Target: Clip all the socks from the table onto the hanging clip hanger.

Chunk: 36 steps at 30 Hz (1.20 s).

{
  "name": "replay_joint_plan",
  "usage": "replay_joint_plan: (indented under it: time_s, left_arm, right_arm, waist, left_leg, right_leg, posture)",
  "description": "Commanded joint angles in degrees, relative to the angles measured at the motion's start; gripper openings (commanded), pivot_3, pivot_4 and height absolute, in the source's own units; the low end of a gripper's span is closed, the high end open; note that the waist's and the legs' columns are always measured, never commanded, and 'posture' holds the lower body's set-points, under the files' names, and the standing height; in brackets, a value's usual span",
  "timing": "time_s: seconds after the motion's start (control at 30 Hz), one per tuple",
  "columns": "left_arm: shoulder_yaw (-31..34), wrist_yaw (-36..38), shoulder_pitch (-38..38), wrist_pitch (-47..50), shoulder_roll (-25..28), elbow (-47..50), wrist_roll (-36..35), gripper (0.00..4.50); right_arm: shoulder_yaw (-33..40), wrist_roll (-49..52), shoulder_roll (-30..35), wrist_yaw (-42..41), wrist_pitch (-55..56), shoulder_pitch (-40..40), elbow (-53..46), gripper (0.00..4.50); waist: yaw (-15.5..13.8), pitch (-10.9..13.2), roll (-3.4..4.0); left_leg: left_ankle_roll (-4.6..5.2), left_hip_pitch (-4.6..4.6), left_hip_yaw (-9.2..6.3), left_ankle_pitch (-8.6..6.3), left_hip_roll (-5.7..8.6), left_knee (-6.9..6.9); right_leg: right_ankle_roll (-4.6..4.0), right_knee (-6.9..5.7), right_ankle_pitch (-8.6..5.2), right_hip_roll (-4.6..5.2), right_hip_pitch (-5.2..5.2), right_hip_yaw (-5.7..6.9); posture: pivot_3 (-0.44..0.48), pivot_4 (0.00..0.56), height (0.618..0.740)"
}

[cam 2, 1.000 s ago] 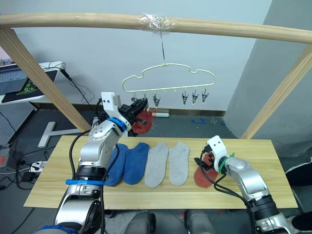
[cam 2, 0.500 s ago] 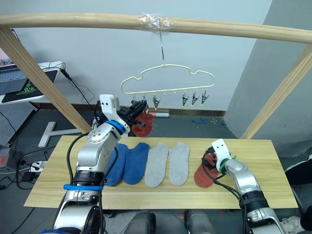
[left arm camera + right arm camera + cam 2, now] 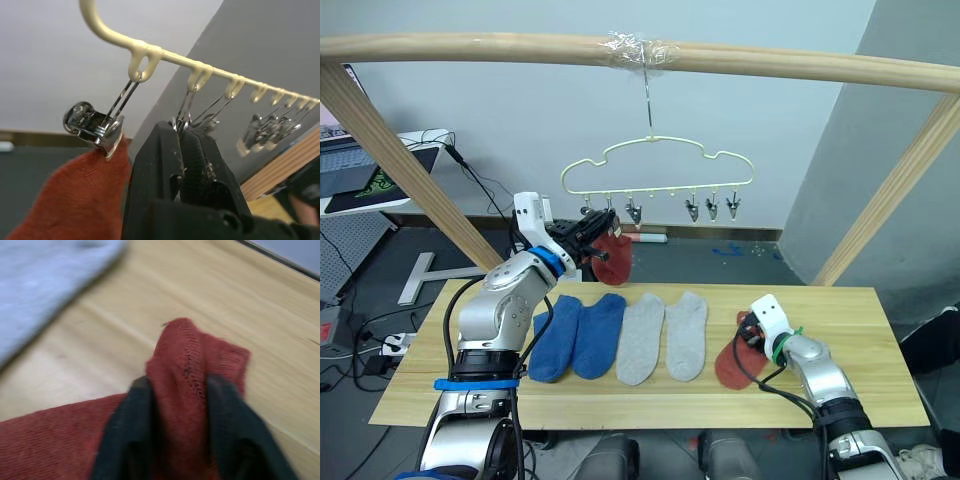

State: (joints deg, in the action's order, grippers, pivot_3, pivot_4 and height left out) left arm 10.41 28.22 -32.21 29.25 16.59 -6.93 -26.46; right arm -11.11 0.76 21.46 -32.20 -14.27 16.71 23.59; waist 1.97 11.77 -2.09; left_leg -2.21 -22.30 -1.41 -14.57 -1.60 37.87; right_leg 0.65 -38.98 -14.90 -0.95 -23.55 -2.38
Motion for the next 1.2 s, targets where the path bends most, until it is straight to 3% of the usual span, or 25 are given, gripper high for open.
replay_joint_plan:
  time_s: [0.03,0.07,0.33,0.47,1.2]
  left_arm:
    - [3.79,-0.19,0.11,7.81,0.73,3.29,-6.7,0.04]
    - [5.28,-0.19,0.1,11.14,1.14,3.75,-9.55,0.04]
    - [14.57,-2.0,-0.37,27.43,3.71,4.87,-26.05,0.04]
    - [17.13,-4.11,-0.62,31.1,3.66,5.04,-31.11,0.04]
    - [15.25,-7.01,0.46,29.15,2.58,7.08,-33.15,0.04]
  right_arm:
    - [-2.07,-0.99,0.84,-3.77,3.54,0.21,-6.4,0.24]
    - [-2.77,-0.88,0.93,-4.87,3.72,0.36,-8.66,0.02]
    - [-6.71,0.28,-1.55,-9.9,2.67,4.13,-23.77,0.02]
    - [-8.14,-1.12,-4.47,-8.53,3.06,8.2,-25.95,0.02]
    - [-8.66,-1.78,-14.5,-4.55,-0.03,17.78,-24.0,0.02]
  waist:
    - [0.01,0.02,0.01]
    - [0.03,0.04,0.03]
    - [0.12,0.09,0.05]
    - [-0.01,0.16,0.06]
    - [-0.18,0.32,0.12]
  left_leg:
    - [0.0,0.0,0.0,0.0,0.0,0.0]
    - [0.0,-0.01,0.0,0.0,0.0,0.0]
    - [-0.01,-0.01,-0.11,0.0,-0.03,-0.01]
    - [-0.02,-0.02,-0.23,0.0,-0.02,0.0]
    - [-0.04,-0.48,-0.4,-0.01,-0.01,-0.03]
  right_leg:
    - [0.0,0.0,0.0,0.0,0.0,-0.01]
    - [0.0,0.0,0.0,0.0,-0.01,-0.01]
    - [0.01,0.01,-0.01,0.0,-0.02,0.06]
    - [0.01,0.01,-0.01,0.02,-0.04,0.03]
    - [-0.01,0.02,0.0,0.09,-0.5,0.05]
  posture:
    - [0.014,0.199,0.74]
    - [0.014,0.199,0.74]
    - [0.014,0.199,0.74]
    - [0.02,0.205,0.74]
    - [0.027,0.216,0.74]
